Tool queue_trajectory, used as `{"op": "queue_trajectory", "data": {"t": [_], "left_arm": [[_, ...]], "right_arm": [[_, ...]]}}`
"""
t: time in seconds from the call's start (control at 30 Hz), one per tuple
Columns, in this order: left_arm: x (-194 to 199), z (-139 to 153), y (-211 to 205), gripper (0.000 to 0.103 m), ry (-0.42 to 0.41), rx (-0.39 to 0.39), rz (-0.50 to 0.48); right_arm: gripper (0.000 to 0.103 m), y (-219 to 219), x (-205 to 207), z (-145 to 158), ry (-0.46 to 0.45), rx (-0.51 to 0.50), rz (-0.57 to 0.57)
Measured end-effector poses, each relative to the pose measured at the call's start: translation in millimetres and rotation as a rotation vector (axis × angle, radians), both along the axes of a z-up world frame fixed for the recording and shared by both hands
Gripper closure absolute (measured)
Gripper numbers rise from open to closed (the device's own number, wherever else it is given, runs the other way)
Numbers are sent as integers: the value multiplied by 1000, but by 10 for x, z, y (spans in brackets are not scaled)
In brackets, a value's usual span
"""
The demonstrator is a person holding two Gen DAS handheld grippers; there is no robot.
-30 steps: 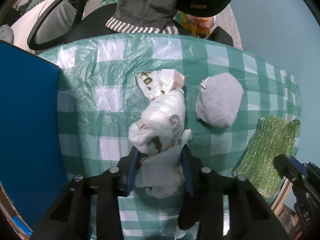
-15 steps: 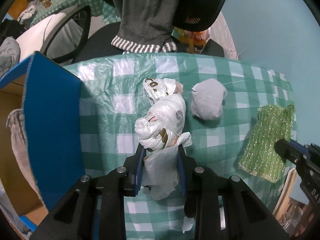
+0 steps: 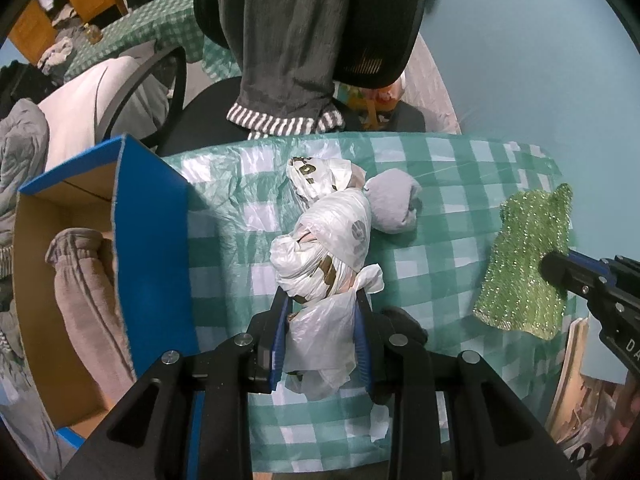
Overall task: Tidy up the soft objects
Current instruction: 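Lift the white bag with left tool while right tool carries the scrubber toward the box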
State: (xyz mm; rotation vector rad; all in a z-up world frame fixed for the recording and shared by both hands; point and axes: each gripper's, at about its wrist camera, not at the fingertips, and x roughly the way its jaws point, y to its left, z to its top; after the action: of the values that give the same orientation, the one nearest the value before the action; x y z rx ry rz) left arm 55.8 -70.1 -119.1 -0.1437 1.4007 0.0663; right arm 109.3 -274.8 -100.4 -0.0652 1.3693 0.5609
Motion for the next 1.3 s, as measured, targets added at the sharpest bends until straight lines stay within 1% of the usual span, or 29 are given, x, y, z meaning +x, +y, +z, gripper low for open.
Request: {"op": "queue_trajectory", "data": {"t": [0.37,0.53,0.93,1.3], "left_arm": [[-82,374,97,74,-59,-15,-9],[-142,488,163,74,-81,-20,-7],[-339,675,446,74,-110,-11,19],[-563,773,845,74,-117,-18,94]], "right_arm": [[95,173,-77,304,-48,25,18],[94,284,-95,395,-64,31,37],[95,649,-158,607,-102,61,97],[95,1030,-278,740,-118,86,160]]}}
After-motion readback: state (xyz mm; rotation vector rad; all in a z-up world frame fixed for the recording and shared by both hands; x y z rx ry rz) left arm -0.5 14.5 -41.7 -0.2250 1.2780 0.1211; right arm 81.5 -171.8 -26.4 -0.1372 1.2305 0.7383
